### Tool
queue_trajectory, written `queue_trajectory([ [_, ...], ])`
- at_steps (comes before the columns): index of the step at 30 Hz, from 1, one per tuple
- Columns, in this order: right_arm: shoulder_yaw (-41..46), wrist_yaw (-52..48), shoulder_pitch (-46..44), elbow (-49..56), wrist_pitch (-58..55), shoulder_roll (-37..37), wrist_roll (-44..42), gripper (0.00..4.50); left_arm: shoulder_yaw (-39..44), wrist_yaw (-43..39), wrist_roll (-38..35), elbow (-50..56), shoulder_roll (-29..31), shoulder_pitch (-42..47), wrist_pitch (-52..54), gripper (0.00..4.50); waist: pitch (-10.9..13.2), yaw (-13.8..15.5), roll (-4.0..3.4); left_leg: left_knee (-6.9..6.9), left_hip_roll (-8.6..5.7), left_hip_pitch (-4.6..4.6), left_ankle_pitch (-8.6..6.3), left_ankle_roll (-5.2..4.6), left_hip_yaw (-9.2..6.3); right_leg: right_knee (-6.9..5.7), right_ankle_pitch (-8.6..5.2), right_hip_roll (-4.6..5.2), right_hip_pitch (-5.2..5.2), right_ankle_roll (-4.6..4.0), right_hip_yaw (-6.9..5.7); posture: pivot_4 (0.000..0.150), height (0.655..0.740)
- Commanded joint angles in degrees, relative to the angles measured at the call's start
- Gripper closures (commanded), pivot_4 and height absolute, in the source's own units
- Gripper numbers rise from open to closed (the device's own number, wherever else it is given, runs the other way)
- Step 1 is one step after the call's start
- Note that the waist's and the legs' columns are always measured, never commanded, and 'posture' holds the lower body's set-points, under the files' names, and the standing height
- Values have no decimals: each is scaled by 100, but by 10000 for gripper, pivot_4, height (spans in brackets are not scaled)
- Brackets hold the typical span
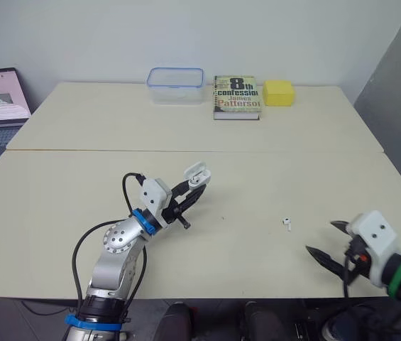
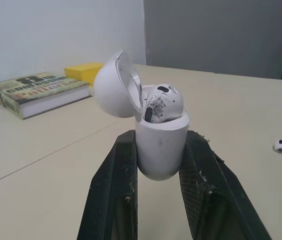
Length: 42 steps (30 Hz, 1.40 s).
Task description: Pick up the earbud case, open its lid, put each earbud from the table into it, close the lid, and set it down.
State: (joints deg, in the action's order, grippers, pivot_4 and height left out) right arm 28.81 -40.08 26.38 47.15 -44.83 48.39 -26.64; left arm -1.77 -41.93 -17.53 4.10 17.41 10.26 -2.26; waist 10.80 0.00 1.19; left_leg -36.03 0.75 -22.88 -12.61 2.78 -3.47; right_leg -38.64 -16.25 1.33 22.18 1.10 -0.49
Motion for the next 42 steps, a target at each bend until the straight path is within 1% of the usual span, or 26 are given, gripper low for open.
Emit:
queue_trajectory([
  [1, 503, -393, 67, -91, 187, 148, -39, 0, 57, -38, -88, 86, -21, 77, -188, 37499, 0, -14, 0, 0, 0, 1, 0, 0, 3, 0, 0, -1, 1, 0, 3, 1500, 7400],
  [7, 711, -870, 281, -354, 380, 311, 94, 0, 60, -58, -98, 14, -20, 96, -244, 37499, 0, 1, 1, 1, 1, -1, 0, 0, 1, 2, 0, -1, 1, 0, 1, 1500, 7400],
  [10, 661, -942, 199, -497, 529, 326, 171, 0, 59, -74, -101, -12, -16, 103, -258, 37499, 0, 0, 1, 0, -2, -1, 0, 0, 4, 3, 0, 0, 0, 0, 4, 1500, 7400],
  [15, 157, -859, -55, -313, 417, 284, 13, 0, 48, -94, -88, -59, -13, 126, -284, 37499, 0, -4, 0, 1, 0, 0, 0, 0, 2, 2, 0, -1, 0, 0, 1, 1500, 7400],
  [17, -135, -619, -267, -217, 290, 209, 12, 0, 45, -101, -85, -69, -11, 133, -288, 37499, 0, -5, 1, 2, 0, -1, 0, 0, 2, 2, 0, -1, 1, 0, 1, 1500, 7400],
  [21, -1278, 436, -1064, -107, -124, -416, 244, 0, 31, -88, -61, -62, -26, 124, -289, 37499, -2, -12, 7, 0, 0, 2, 0, 0, 3, 1, 1, -1, -1, 2, 4, 1500, 7400],
  [24, -2156, 1289, -1531, -235, -243, -1016, 749, 0, 0, -77, -36, -35, -41, 85, -295, 37499, -2, -9, 6, 2, 0, -1, 0, 1, 0, -1, 1, -1, 2, 2, 3, 1500, 7400],
  [27, -2663, 1914, -1815, -503, -202, -1505, 1210, 0, -13, -57, -18, -13, -48, 82, -286, 37499, -2, -9, 6, 3, -1, -4, 0, 1, -1, 2, 1, 0, 5, 2, 3, 1500, 7400],
  [31, -3052, 2548, -2222, -961, -78, -2068, 1695, 0, -9, -46, -7, 2, -30, 80, -269, 37499, -3, -11, 5, 0, -3, -2, 0, 1, 1, 0, 2, 3, 4, 2, 5, 1500, 7400],
  [34, -3204, 2738, -2250, -1208, 71, -2225, 1995, 0, -8, -34, -10, 25, -13, 92, -249, 37499, -3, -13, 4, 2, -2, 0, 0, 1, 0, -5, 2, 3, 5, 1, 4, 1500, 7400],
  [37, -3186, 2735, -2191, -1409, 191, -2347, 2024, 0, -6, -13, -11, 28, -3, 95, -242, 37499, -3, -13, 4, 4, -1, -2, 0, 1, -1, -4, 1, 1, 7, 1, 3, 1500, 7400],
  [41, -3098, 2711, -2164, -1590, 71, -2545, 1946, 0, -25, 7, -10, 68, 3, 87, -217, 37499, -5, -14, 3, 2, 1, 5, 0, 1, -1, -11, 2, 1, 3, 1, 3, 1500, 7400],
  [42, -3090, 2697, -2151, -1593, 37, -2566, 1938, 1697, -28, 11, -10, 76, 3, 85, -211, 37499, -5, -14, 4, 2, 1, 7, 0, 1, -1, -13, 2, 1, 2, 1, 4, 1500, 7400],
])
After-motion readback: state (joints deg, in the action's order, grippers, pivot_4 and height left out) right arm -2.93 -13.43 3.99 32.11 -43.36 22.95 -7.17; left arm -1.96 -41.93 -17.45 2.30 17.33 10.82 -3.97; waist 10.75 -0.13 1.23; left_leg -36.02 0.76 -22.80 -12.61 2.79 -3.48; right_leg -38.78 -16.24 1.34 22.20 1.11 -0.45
